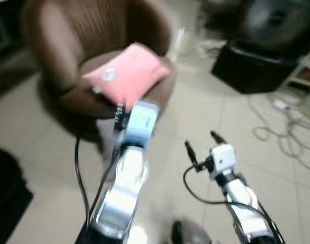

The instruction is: Move the pillow to the sofa from floor

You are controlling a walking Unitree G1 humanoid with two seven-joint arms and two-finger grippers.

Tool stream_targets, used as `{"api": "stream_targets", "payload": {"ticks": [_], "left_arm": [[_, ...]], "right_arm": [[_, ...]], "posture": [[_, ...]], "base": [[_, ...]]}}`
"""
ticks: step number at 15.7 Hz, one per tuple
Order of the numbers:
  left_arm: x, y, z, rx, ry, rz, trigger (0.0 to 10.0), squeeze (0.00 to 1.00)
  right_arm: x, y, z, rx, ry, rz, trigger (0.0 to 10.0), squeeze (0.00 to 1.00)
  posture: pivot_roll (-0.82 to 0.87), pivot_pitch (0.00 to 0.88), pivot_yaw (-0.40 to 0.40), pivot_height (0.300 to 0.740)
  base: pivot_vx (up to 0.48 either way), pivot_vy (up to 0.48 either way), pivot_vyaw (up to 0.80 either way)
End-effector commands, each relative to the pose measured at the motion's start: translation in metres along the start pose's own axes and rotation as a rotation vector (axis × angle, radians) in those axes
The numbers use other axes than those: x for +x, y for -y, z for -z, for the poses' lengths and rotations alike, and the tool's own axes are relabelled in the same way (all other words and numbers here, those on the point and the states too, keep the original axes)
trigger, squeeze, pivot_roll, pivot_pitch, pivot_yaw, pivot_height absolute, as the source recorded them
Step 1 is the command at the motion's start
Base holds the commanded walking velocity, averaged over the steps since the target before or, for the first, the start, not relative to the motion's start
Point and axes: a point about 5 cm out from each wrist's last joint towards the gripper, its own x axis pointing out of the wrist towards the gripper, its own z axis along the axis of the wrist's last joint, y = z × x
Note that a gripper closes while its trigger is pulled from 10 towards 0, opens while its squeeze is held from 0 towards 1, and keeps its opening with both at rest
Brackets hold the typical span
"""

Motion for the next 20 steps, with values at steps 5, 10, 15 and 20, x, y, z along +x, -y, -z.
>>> {"api": "stream_targets", "payload": {"ticks": [5, 10, 15, 20], "left_arm": [[-0.002, 0.011, -0.033, -0.151, 0.108, 0.137, 10.0, 0.0], [0.006, -0.065, 0.086, -0.149, -0.031, 0.226, 10.0, 0.0], [0.011, -0.065, 0.108, -0.185, -0.066, 0.204, 10.0, 0.0], [0.037, -0.053, 0.085, -0.131, 0.098, 0.307, 10.0, 0.0]], "right_arm": [[-0.019, 0.027, -0.002, -0.034, 0.012, 0.159, 10.0, 0.0], [-0.044, 0.021, 0.004, -0.033, -0.027, 0.235, 10.0, 0.0], [-0.021, 0.017, -0.001, -0.042, -0.023, 0.161, 10.0, 0.0], [-0.016, 0.02, -0.006, -0.045, 0.006, 0.201, 10.0, 0.0]], "posture": [[0.06, 0.184, -0.056, 0.669], [-0.03, 0.18, -0.015, 0.669], [0.03, 0.174, -0.057, 0.669], [0.02, 0.164, -0.035, 0.669]], "base": [[0.0, 0.0, 0.0], [0.0, 0.0, 0.0], [0.0, 0.0, 0.0], [0.0, 0.0, 0.0]]}}
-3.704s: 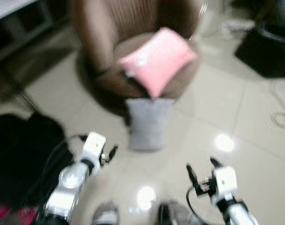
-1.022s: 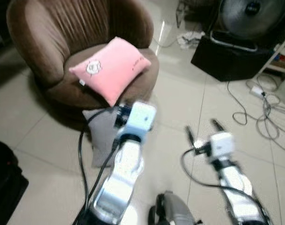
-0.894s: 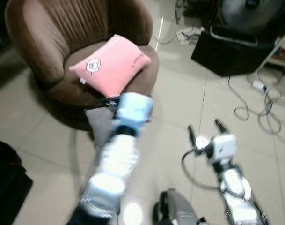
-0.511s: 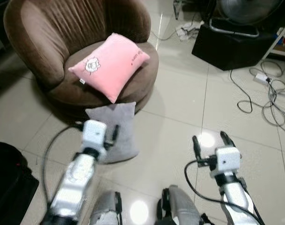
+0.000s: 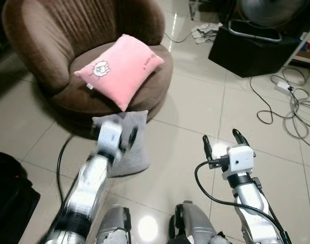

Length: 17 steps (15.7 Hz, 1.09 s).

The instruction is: Move the pillow to the sofa from floor

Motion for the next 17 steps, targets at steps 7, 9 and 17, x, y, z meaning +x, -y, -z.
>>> {"api": "stream_targets", "payload": {"ticks": [7, 9, 17], "left_arm": [[-0.008, 0.015, 0.024, -0.058, -0.059, 0.022, 10.0, 0.0], [-0.008, 0.016, 0.027, -0.078, -0.069, 0.027, 10.0, 0.0], [-0.007, 0.014, 0.03, -0.076, -0.104, 0.025, 10.0, 0.0]], "right_arm": [[-0.001, 0.003, 0.002, -0.012, -0.027, 0.002, 10.0, 0.0], [-0.002, 0.001, 0.002, -0.009, -0.028, 0.0, 10.0, 0.0], [-0.006, -0.006, 0.005, 0.005, -0.048, -0.044, 10.0, 0.0]], "posture": [[0.0, 0.155, -0.047, 0.669], [0.0, 0.153, -0.044, 0.669], [0.01, 0.167, -0.058, 0.669]], "base": [[0.0, 0.0, 0.0], [0.0, 0.0, 0.0], [0.0, 0.417, 0.0]]}}
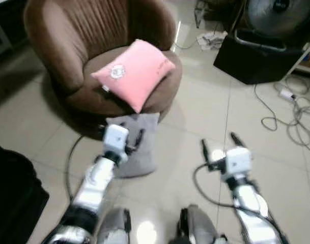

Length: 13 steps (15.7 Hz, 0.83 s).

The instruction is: Move the pillow to the sofa from floor

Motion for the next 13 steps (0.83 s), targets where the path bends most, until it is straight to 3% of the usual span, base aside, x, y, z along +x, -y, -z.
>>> {"api": "stream_targets", "payload": {"ticks": [1, 3, 5, 13], "left_arm": [[0.0, 0.007, 0.003, -0.008, -0.017, 0.016, 10.0, 0.0], [-0.001, 0.01, 0.004, 0.027, -0.03, 0.025, 10.0, 0.0], [-0.003, 0.01, 0.005, 0.051, -0.041, 0.034, 10.0, 0.0], [-0.004, 0.015, 0.006, 0.153, -0.074, 0.067, 10.0, 0.0]], "right_arm": [[-0.004, 0.006, 0.003, -0.013, -0.024, 0.006, 10.0, 0.0], [-0.005, 0.005, 0.002, -0.011, -0.023, -0.002, 10.0, 0.0], [-0.006, 0.002, 0.003, -0.009, -0.027, -0.016, 10.0, 0.0], [-0.011, -0.005, 0.003, -0.006, -0.036, -0.043, 10.0, 0.0]], "posture": [[0.01, 0.168, -0.059, 0.669], [0.01, 0.173, -0.058, 0.669], [0.01, 0.176, -0.057, 0.669], [0.01, 0.174, -0.052, 0.669]], "base": [[0.0, 0.48, 0.0], [0.0, 0.474, 0.0], [0.412, 0.244, 0.0], [0.412, -0.101, 0.0]]}}
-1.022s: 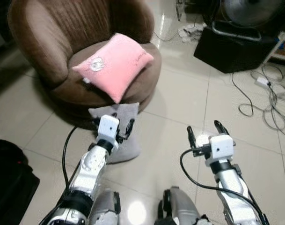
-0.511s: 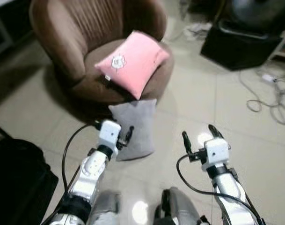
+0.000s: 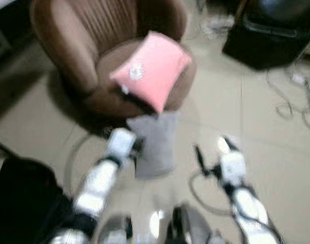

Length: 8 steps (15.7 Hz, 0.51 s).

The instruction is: Move the pillow to the sofa from floor

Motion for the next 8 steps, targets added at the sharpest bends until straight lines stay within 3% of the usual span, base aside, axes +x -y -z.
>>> {"api": "stream_targets", "payload": {"ticks": [1, 3, 8], "left_arm": [[-0.0068, -0.0075, 0.0074, 0.022, -0.036, -0.025, 10.0, 0.0], [-0.0078, -0.0068, 0.0074, -0.03, -0.037, -0.025, 10.0, 0.0], [-0.0091, -0.0056, 0.0079, 0.01, -0.058, -0.012, 10.0, 0.0]], "right_arm": [[0.0015, -0.005, -0.0034, 0.009, 0.009, -0.013, 10.0, 0.0], [0.0015, -0.0062, -0.004, 0.013, 0.007, -0.015, 10.0, 0.0], [0.0002, -0.0066, -0.0044, 0.016, 0.001, -0.016, 10.0, 0.0]], "posture": [[0.01, 0.175, -0.051, 0.669], [0.01, 0.182, -0.047, 0.669], [0.0, 0.191, -0.047, 0.669]], "base": [[0.27, -0.394, 0.0], [0.364, -0.197, 0.0], [0.45, 0.0, 0.0]]}}
